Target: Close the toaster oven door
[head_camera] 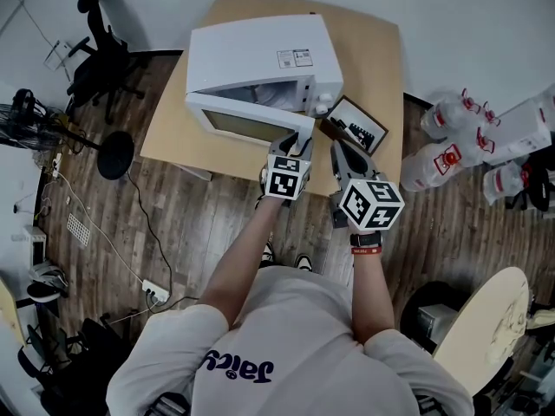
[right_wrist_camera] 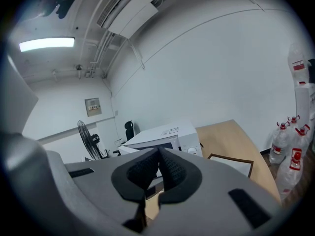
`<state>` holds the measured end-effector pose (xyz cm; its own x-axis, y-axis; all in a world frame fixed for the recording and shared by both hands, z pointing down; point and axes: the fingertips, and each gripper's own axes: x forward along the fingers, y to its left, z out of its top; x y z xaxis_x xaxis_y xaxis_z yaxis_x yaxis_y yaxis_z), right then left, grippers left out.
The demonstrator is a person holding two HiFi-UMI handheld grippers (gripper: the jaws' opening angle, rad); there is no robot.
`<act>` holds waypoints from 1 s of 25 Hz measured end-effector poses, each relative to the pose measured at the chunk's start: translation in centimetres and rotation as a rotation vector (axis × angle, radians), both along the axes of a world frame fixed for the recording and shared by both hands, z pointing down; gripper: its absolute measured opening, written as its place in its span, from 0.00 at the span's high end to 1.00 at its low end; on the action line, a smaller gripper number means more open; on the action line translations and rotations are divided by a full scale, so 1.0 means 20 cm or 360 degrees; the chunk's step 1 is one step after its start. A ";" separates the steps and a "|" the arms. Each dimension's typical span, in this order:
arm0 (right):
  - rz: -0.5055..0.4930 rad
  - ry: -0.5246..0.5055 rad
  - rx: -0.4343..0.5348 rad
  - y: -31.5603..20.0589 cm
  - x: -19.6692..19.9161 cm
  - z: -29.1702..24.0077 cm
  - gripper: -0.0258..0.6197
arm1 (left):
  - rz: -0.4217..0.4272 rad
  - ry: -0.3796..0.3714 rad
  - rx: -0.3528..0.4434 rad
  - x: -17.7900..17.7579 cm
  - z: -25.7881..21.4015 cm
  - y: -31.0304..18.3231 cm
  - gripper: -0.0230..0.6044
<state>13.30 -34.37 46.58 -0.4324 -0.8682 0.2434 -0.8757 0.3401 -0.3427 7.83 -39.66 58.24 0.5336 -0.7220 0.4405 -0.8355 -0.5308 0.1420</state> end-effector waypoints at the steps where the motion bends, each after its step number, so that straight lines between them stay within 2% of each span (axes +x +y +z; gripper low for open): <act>1: 0.0001 0.0001 -0.0003 0.00 0.00 0.00 0.94 | -0.0001 0.0000 0.0000 0.00 0.00 -0.01 0.73; 25: 0.0075 -0.0042 -0.0047 -0.18 0.05 0.03 0.94 | -0.0004 0.0006 -0.0042 0.07 -0.01 -0.26 0.73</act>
